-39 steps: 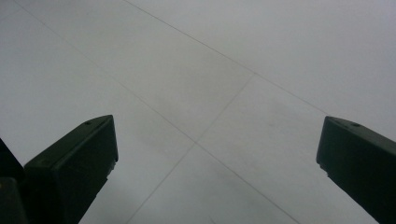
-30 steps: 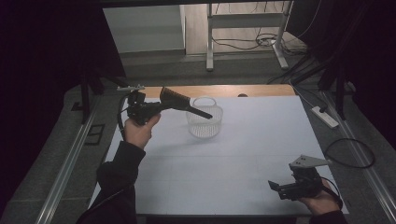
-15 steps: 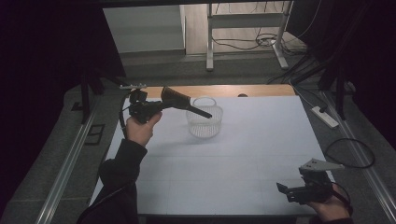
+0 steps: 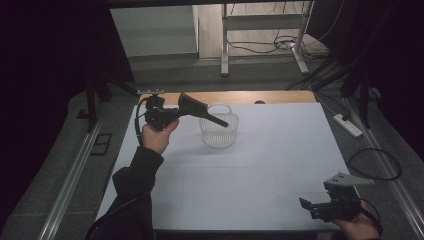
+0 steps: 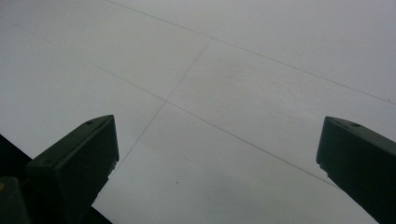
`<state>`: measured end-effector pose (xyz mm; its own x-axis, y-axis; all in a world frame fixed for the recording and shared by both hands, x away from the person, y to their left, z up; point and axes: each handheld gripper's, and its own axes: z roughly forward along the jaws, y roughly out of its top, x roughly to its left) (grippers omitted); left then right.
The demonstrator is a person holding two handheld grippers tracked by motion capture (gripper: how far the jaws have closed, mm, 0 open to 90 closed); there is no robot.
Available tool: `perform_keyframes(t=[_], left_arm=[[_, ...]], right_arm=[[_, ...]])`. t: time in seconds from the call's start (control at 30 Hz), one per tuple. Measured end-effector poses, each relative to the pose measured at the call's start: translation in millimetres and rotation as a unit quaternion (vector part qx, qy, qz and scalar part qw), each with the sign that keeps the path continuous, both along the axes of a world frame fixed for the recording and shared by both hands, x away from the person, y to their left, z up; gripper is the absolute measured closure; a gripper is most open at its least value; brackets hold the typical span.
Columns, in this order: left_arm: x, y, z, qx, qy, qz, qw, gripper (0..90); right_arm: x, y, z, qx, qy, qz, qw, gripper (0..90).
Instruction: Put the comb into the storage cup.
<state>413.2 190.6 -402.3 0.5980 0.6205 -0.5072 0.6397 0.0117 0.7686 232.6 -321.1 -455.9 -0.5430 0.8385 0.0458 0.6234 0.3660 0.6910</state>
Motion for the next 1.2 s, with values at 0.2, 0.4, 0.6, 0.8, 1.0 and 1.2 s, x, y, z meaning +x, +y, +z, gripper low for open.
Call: perform_keyframes(t=[0.2,0.4,0.6,0.8,1.0,1.2], left_arm=[[4.9,-3.9,-6.8,0.001,0.008,0.0,1.0,83.0],[8.2,-6.1,-10.3,0.001,0.012,0.001,0.9999,83.0],[10.9,-9.3,-13.4,0.003,0.013,0.001,0.9999,83.0],[12.7,-12.9,-16.7,0.007,0.015,0.0,0.9999,83.0],[14.7,-15.5,-19.8,0.008,0.018,0.0,0.9998,83.0],[16.3,-18.0,-23.5,0.01,0.021,0.0,0.9997,83.0]], right_arm=[[-0.7,0.3,0.2,-0.001,-0.003,0.001,1.0,0.0],[-0.9,0.1,0.3,0.0,-0.004,0.001,1.0,0.0],[-0.9,0.4,0.1,-0.002,-0.004,0.001,1.0,0.0],[-0.9,0.5,0.1,-0.002,-0.004,0.002,1.0,0.0],[-0.7,0.7,-0.1,-0.003,-0.002,0.003,1.0,0.0],[-0.5,0.9,-0.3,-0.005,-0.001,0.004,1.0,0.0]])
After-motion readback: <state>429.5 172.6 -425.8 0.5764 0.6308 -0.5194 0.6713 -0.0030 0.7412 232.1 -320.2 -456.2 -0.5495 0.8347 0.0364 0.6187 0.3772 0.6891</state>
